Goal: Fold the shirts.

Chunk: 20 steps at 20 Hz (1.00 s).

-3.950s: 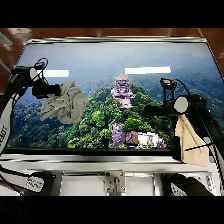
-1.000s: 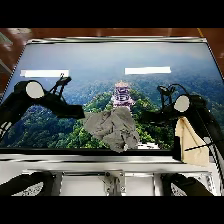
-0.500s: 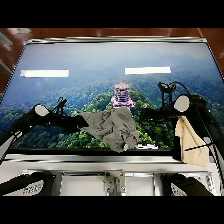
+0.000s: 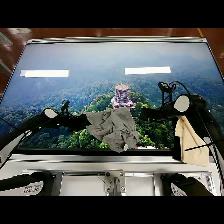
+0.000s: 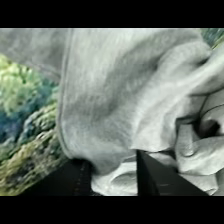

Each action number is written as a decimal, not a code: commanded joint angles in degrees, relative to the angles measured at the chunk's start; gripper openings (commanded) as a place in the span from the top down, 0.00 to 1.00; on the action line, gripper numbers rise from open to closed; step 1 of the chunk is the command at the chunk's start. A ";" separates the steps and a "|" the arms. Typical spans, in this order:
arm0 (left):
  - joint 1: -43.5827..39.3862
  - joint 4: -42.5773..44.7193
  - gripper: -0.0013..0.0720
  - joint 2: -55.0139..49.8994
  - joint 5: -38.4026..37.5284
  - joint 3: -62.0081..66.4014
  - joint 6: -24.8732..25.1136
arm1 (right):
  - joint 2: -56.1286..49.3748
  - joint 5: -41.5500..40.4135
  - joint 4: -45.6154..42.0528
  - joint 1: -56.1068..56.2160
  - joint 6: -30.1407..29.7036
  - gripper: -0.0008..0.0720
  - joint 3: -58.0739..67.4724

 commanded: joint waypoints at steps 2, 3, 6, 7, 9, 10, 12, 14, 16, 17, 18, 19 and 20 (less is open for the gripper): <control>-1.18 -4.28 0.87 -0.35 6.91 -0.02 0.22 | -0.15 0.07 3.61 0.04 -0.90 0.11 -0.04; -1.42 -4.26 0.93 -0.35 6.95 -0.02 0.24 | -0.50 0.37 5.62 0.15 -3.17 0.11 -0.04; -1.42 -4.24 0.93 -0.31 4.09 -0.02 1.90 | -3.82 1.05 10.14 0.35 -7.50 0.11 -0.26; -1.42 -4.24 0.93 -0.31 2.43 -0.02 2.89 | -5.60 1.14 10.01 0.94 -8.20 0.11 -0.26; -1.42 -4.20 0.93 -0.20 -0.17 -0.02 4.13 | -9.79 2.01 10.01 3.30 -10.16 0.11 -0.26; -1.42 -4.20 0.93 -0.09 -0.85 -0.02 4.13 | -11.96 2.73 9.99 4.98 -11.74 0.11 -0.26; -1.42 -4.22 0.93 0.17 -1.25 0.00 4.11 | -15.54 3.74 9.11 8.07 -16.44 0.11 -0.26; -1.36 -4.22 0.93 0.17 -2.14 0.00 4.13 | -17.86 3.06 5.51 9.49 -16.83 0.11 -0.26; -1.42 -4.22 0.93 0.17 -2.95 0.00 4.15 | -19.12 1.53 5.22 9.38 -16.11 0.13 -0.26; -1.42 -4.24 0.93 0.17 -3.10 0.02 4.11 | -19.26 1.05 5.22 9.38 -16.13 0.43 -0.24; -1.40 -4.24 0.93 0.22 -3.10 0.02 4.11 | -19.23 1.11 5.20 9.35 -16.04 0.89 -0.11; -1.40 -4.24 0.93 0.44 -3.02 0.07 4.13 | -19.19 1.38 5.31 9.31 -16.39 0.89 0.09; -1.38 -4.22 0.93 0.70 -3.02 0.50 5.07 | -19.06 2.47 5.25 9.29 -17.11 0.89 0.68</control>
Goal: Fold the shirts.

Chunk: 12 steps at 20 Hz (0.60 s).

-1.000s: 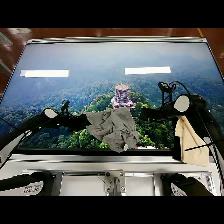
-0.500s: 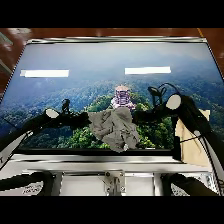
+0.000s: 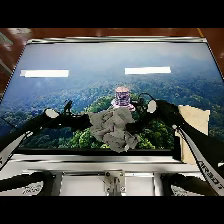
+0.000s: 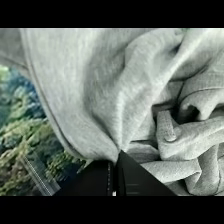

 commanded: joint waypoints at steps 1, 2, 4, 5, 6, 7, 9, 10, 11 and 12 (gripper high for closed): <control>0.00 -0.07 0.93 0.90 -0.66 1.51 2.99 | -0.26 1.75 -0.61 0.35 -1.99 0.89 1.53; 0.04 -0.04 0.93 1.73 -0.68 3.06 4.74 | 0.81 2.21 -0.81 0.33 -2.21 0.89 2.80; 0.81 -0.02 0.93 4.57 -0.66 7.87 5.88 | 4.37 2.14 -2.97 0.31 -1.64 0.89 6.69; 1.75 0.00 0.93 6.49 -0.66 11.15 6.51 | 6.80 2.10 -5.66 0.31 -0.52 0.89 9.60; 2.91 0.00 0.93 8.52 -0.66 14.51 7.48 | 9.29 2.10 -9.25 0.24 1.11 0.89 12.76; 4.44 0.02 0.93 10.95 -0.46 18.43 8.13 | 12.00 1.64 -13.35 0.04 3.13 0.89 16.11; 7.91 0.02 0.93 15.69 -0.39 26.64 8.72 | 18.12 0.11 -20.72 -0.61 7.19 0.89 23.41; 9.64 0.02 0.93 17.90 -0.04 30.62 8.72 | 20.92 -1.14 -23.10 -1.18 9.25 0.89 26.38; 11.43 0.04 0.93 20.09 0.55 34.86 8.74 | 23.85 -2.75 -24.96 -1.53 10.91 0.89 29.18; 13.07 0.63 0.93 21.92 1.22 38.60 8.72 | 26.40 -4.39 -26.64 -1.81 12.28 0.89 31.28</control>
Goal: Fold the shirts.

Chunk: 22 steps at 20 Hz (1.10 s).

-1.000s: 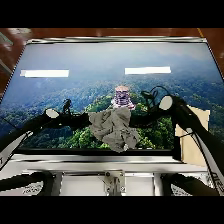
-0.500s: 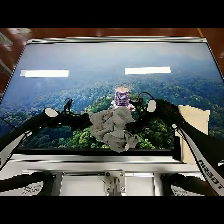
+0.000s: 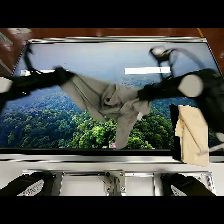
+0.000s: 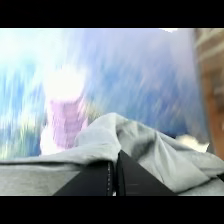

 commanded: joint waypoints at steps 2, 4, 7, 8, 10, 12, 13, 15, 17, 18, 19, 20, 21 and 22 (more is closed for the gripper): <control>7.30 5.60 0.93 8.70 1.95 17.22 0.79 | 12.17 -7.45 -11.96 -0.83 8.59 0.89 10.32; 10.10 9.62 0.93 11.54 1.88 21.29 0.74 | 16.11 -10.25 -12.46 -0.83 9.73 0.89 11.74; 13.60 10.08 0.93 15.39 1.16 22.10 0.72 | 20.72 -12.68 -12.33 -0.83 10.54 0.89 11.85; 14.71 10.08 0.93 16.48 -0.28 22.10 0.74 | 21.84 -12.13 -12.35 -0.83 10.51 0.89 11.85; 16.96 10.60 0.93 17.86 -5.55 22.10 0.72 | 23.85 -8.15 -12.44 -0.83 10.43 0.89 11.82; 18.80 12.85 0.93 18.25 -13.90 22.10 0.39 | 25.03 -0.74 -13.05 -0.83 9.99 0.89 11.82; 19.19 14.36 0.93 18.12 -18.27 22.08 -0.33 | 25.07 3.80 -13.05 -0.83 9.62 0.89 11.82; 19.17 16.98 0.93 17.97 -25.38 20.72 -0.96 | 24.37 14.38 -11.78 -0.83 8.17 0.89 11.80; 19.15 16.96 0.93 18.01 -29.81 16.70 -1.16 | 22.01 24.79 -7.67 -0.83 7.23 0.89 11.28; 19.15 16.98 0.93 18.01 -31.21 13.73 -1.64 | 20.48 28.57 -4.42 -0.83 7.23 0.89 9.88; 19.15 16.98 0.93 18.03 -31.56 10.43 -1.66 | 19.17 30.73 -1.29 -0.83 7.37 0.89 7.65; 19.17 16.98 0.93 17.97 -30.99 6.45 -1.60 | 17.84 31.19 2.47 -0.74 7.54 0.89 4.26; 19.17 17.44 0.93 17.86 -29.70 2.43 -1.57 | 16.63 30.21 5.40 -0.66 7.52 0.89 0.44; 19.17 18.12 0.93 17.57 -28.28 -1.81 -1.60 | 15.37 28.11 7.13 -0.66 7.50 0.89 -3.74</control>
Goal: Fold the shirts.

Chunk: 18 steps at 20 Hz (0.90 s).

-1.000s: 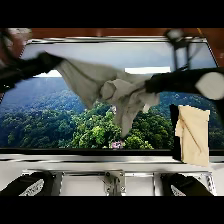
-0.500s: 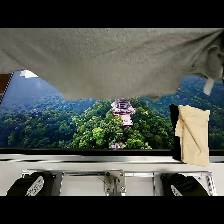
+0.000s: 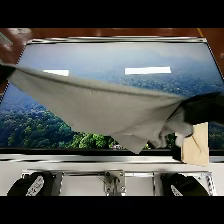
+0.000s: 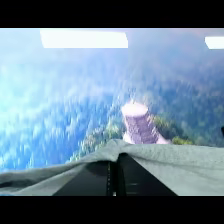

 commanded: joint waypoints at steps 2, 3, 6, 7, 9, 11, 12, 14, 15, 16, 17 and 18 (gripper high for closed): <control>0.13 1.27 0.93 -1.68 -0.35 -15.87 -0.31 | -6.16 -3.04 8.87 0.11 -0.31 0.89 -16.02; 0.15 1.29 0.93 -2.84 0.04 -17.99 -0.28 | -8.35 -6.67 8.09 0.11 -0.31 0.89 -18.99; 0.15 1.07 0.93 -7.58 6.19 -19.52 -0.33 | -16.79 -18.47 5.62 0.07 -0.42 0.89 -21.11; 0.13 0.90 0.93 -9.46 9.46 -19.52 -0.35 | -19.58 -23.39 5.40 0.07 -0.42 0.89 -21.11; 0.13 -1.22 0.93 -14.14 15.45 -19.52 -0.35 | -24.98 -34.23 5.44 0.07 -0.33 0.89 -21.09; -0.02 -5.70 0.93 -19.47 18.75 -19.52 -0.35 | -29.68 -44.17 5.51 0.07 0.22 0.89 -21.11; -0.35 -7.89 0.93 -22.10 19.67 -19.52 -0.31 | -31.71 -48.50 5.77 0.07 1.14 0.89 -21.11; -1.73 -9.97 0.93 -27.39 20.90 -19.52 -0.26 | -34.73 -54.01 6.16 0.07 5.38 0.89 -21.11; -2.80 -9.94 0.93 -30.03 20.96 -19.54 -0.26 | -35.93 -55.54 6.27 0.07 8.46 0.89 -21.11; -3.93 -9.94 0.93 -32.37 20.74 -19.54 -0.28 | -36.92 -55.98 6.60 0.09 11.04 0.89 -21.11; -5.11 -9.94 0.93 -34.58 20.37 -19.54 -0.31 | -37.97 -55.87 7.93 0.07 12.74 0.89 -21.11; -6.25 -9.97 0.93 -36.57 19.89 -19.54 -0.39 | -38.71 -55.87 9.73 0.09 12.98 0.86 -21.11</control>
